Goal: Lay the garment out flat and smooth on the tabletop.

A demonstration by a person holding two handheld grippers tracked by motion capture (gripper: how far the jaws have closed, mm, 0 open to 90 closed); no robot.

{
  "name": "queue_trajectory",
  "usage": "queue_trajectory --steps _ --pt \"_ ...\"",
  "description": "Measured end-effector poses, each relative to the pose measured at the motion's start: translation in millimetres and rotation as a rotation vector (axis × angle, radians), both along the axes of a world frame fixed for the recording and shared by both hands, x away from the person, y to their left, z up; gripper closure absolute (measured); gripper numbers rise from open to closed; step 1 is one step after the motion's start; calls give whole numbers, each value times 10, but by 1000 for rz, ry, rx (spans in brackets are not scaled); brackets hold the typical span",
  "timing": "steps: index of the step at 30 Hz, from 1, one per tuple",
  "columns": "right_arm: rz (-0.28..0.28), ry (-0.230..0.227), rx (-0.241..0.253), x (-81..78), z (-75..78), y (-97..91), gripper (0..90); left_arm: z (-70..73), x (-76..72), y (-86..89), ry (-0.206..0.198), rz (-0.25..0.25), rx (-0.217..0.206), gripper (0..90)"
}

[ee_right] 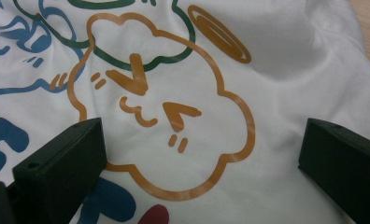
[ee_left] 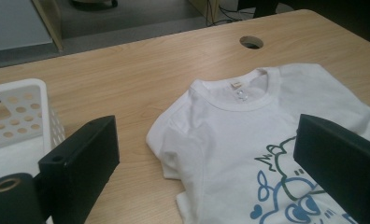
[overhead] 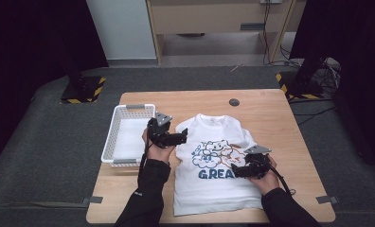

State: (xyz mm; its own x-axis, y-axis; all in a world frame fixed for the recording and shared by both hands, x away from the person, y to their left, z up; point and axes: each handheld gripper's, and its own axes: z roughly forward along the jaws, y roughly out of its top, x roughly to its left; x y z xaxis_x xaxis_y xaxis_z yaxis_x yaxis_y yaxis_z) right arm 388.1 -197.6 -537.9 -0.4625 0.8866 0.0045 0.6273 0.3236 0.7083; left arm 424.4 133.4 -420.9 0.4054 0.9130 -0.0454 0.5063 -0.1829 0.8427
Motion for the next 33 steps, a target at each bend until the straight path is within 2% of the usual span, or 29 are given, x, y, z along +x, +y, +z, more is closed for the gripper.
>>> queue_trajectory --steps 5,8,16,20,23,27,30,33 --pt "0 0 0 0 0 0 10 -74 85 -11 6 14 7 72" --pt "2 0 -1 1 0 -1 10 -139 131 -22 3 23 -8 79" --pt "3 1 0 4 0 2 9 -327 254 -34 41 47 -31 81" --pt "3 1 0 4 0 1 10 -404 314 -36 51 58 -23 88" --pt "3 2 0 4 1 2 9 -467 378 -24 68 65 -47 102" --pt "4 2 0 5 1 2 9 -561 446 -34 93 78 -30 126" --pt "4 2 0 5 1 2 10 -627 475 -49 106 85 1 125" --pt "4 3 0 5 1 2 9 -698 515 -43 128 97 -1 127"
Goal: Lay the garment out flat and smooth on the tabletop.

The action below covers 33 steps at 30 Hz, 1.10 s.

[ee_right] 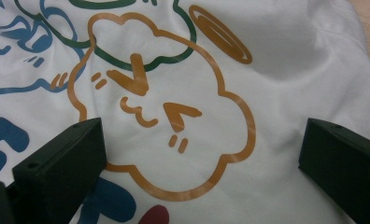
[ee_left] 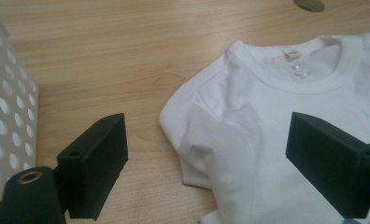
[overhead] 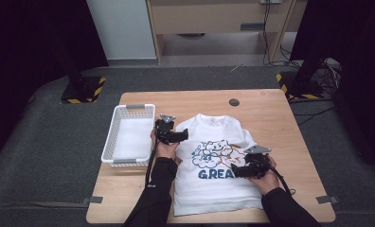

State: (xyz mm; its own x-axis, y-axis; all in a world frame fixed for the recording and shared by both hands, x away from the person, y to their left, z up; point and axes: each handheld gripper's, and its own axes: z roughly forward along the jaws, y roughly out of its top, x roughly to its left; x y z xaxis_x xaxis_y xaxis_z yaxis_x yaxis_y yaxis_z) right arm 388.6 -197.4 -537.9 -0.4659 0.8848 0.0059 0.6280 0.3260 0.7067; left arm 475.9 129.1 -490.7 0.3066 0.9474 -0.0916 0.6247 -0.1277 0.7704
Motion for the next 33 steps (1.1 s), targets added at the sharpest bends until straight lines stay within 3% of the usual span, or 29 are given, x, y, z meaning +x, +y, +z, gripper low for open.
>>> queue_trajectory --steps 8,10,22,26,29,33 --pt "0 0 0 0 0 0 9 -121 70 -28 19 3 3 137" --pt "0 0 0 0 0 0 9 -146 89 -21 23 12 -12 157" --pt "1 -1 -1 1 0 0 9 -315 181 8 75 43 -7 236" --pt "0 -1 -1 0 0 0 9 -323 178 -5 67 33 29 330" --pt "0 -1 -1 0 0 0 9 -339 183 -7 78 27 18 382" --pt "0 -1 -1 0 0 0 9 -368 188 -19 84 12 36 437"
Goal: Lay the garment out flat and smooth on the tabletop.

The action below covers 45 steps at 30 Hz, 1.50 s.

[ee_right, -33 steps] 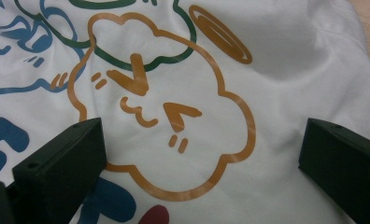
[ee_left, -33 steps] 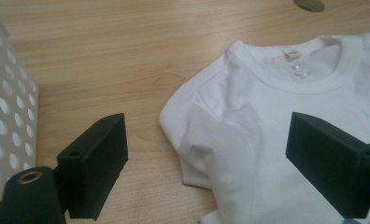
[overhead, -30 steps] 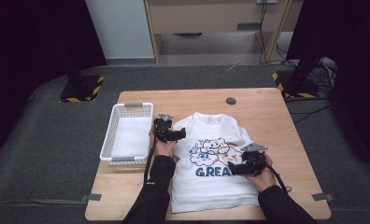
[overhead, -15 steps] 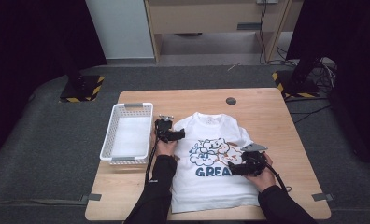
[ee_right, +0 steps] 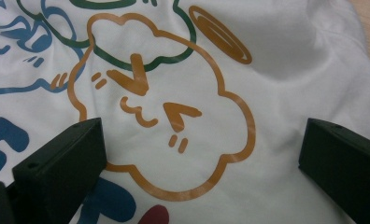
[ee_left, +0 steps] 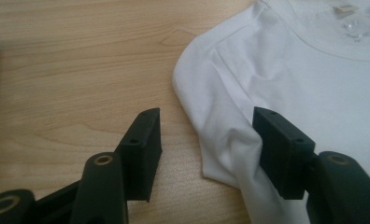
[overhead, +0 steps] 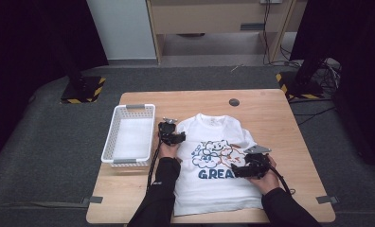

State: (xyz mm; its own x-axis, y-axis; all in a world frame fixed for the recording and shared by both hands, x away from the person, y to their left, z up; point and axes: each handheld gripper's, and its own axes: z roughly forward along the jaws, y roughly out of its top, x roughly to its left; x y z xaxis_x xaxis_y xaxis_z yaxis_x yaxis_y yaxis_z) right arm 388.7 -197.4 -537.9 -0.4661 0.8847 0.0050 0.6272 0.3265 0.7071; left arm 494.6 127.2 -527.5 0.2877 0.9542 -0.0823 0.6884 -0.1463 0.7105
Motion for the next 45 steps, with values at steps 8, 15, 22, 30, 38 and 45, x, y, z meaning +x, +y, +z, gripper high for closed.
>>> queue_trajectory --steps 8,15,22,30,38,45 --pt "0 0 0 0 0 0 10 2 -1 5 -6 -14 11 552" --pt "0 0 0 0 0 0 9 6 -20 -48 5 -16 -11 766" --pt "0 0 0 0 0 0 9 13 -24 -79 9 -5 -10 837" --pt "1 0 0 1 0 0 9 147 -64 -67 -24 -16 -45 843" --pt "1 0 0 1 0 0 9 445 -162 -242 -105 -99 -31 845" --pt "1 0 0 1 0 0 9 560 -294 -573 -137 -193 -30 844"
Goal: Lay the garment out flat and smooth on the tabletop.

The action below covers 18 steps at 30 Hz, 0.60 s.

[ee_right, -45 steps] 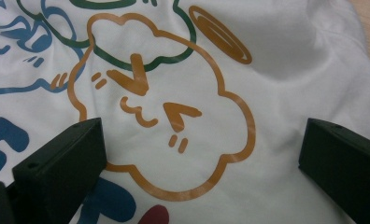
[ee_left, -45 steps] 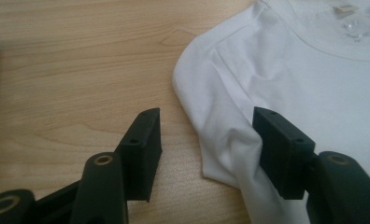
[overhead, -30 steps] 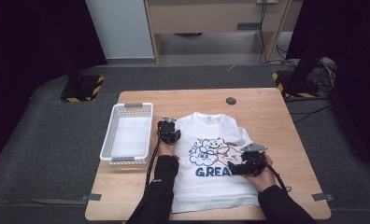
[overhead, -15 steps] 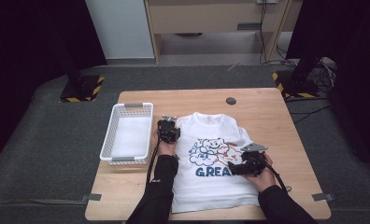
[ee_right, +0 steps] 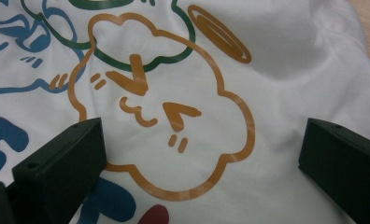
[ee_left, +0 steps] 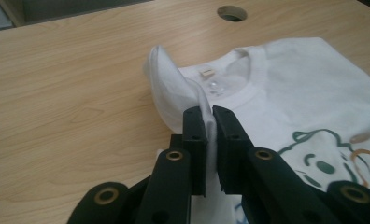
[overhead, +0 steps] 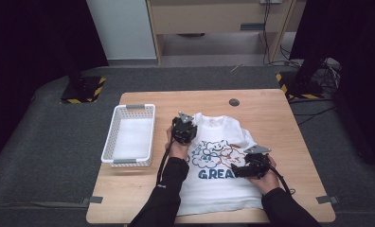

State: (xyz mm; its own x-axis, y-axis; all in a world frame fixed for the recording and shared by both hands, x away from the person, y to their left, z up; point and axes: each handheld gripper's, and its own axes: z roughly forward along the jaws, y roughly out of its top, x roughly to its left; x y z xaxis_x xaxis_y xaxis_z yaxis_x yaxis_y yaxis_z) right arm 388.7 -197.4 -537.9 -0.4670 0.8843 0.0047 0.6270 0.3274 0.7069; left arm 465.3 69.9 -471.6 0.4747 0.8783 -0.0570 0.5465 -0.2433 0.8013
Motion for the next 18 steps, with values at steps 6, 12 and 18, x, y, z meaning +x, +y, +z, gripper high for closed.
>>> queue_trajectory --steps 6,12,18 --pt "0 0 0 0 0 0 9 -61 -131 -254 2 -68 5 841" --pt "0 0 -1 0 0 1 8 -203 -162 -427 40 -115 31 840" --pt "-1 1 0 0 0 2 8 -304 -138 -517 80 -135 50 836"
